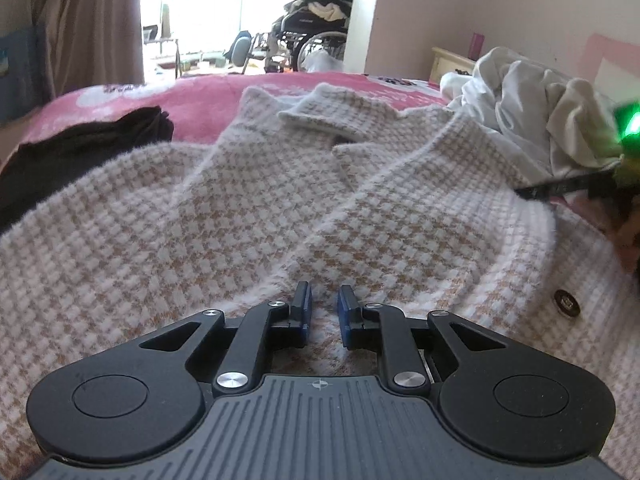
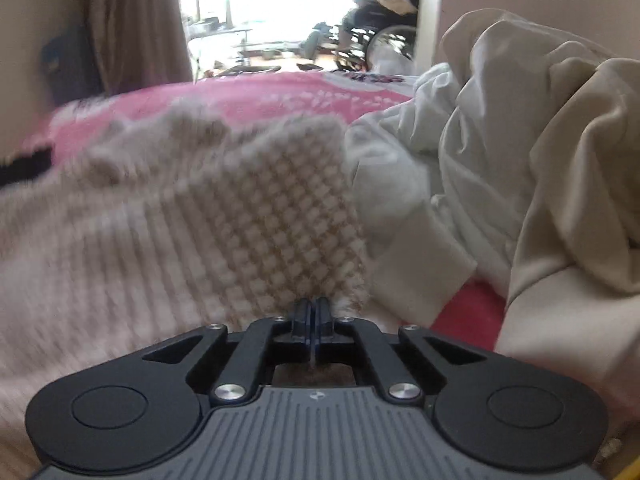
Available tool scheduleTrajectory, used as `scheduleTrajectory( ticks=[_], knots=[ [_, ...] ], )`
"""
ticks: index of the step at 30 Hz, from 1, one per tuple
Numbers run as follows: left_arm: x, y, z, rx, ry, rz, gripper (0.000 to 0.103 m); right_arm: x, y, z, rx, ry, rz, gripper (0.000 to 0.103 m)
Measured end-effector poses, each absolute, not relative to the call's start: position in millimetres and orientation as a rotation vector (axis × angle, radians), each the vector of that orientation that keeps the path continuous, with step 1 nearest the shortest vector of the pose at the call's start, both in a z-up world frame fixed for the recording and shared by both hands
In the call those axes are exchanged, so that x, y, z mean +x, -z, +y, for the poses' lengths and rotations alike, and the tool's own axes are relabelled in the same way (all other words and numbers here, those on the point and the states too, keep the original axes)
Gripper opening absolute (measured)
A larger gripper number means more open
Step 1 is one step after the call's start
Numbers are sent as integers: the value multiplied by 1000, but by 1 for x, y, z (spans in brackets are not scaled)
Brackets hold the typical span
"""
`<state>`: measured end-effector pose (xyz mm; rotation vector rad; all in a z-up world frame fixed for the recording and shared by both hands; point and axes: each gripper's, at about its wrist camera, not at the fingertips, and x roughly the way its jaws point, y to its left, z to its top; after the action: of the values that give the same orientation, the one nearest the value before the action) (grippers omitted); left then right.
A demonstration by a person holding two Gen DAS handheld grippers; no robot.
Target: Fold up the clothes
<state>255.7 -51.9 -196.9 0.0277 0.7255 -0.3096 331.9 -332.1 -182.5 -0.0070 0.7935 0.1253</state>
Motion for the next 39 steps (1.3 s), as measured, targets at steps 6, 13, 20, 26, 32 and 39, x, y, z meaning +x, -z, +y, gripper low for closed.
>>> scheduleTrajectory(
  ticks=[6,13,20,26,32,39],
  knots=[
    [255,197,-53,16,287,729,17,388,160,-313,13,-161,709,5],
    [256,201,-49,-3,305,705,17,454,204,-320,80,-19,806,0],
    [258,201,-46,-14,314,701,17,361,132,-322,-26,-162,794,6],
    [256,190,-35,-57,295,663,17,281,108,-286,16,-297,905,6],
    [254,151,28,-204,76,553,19,231,94,-231,-30,-383,897,7],
    [196,117,136,-483,-72,669,30,212,117,-144,-85,-570,894,7]
  ],
)
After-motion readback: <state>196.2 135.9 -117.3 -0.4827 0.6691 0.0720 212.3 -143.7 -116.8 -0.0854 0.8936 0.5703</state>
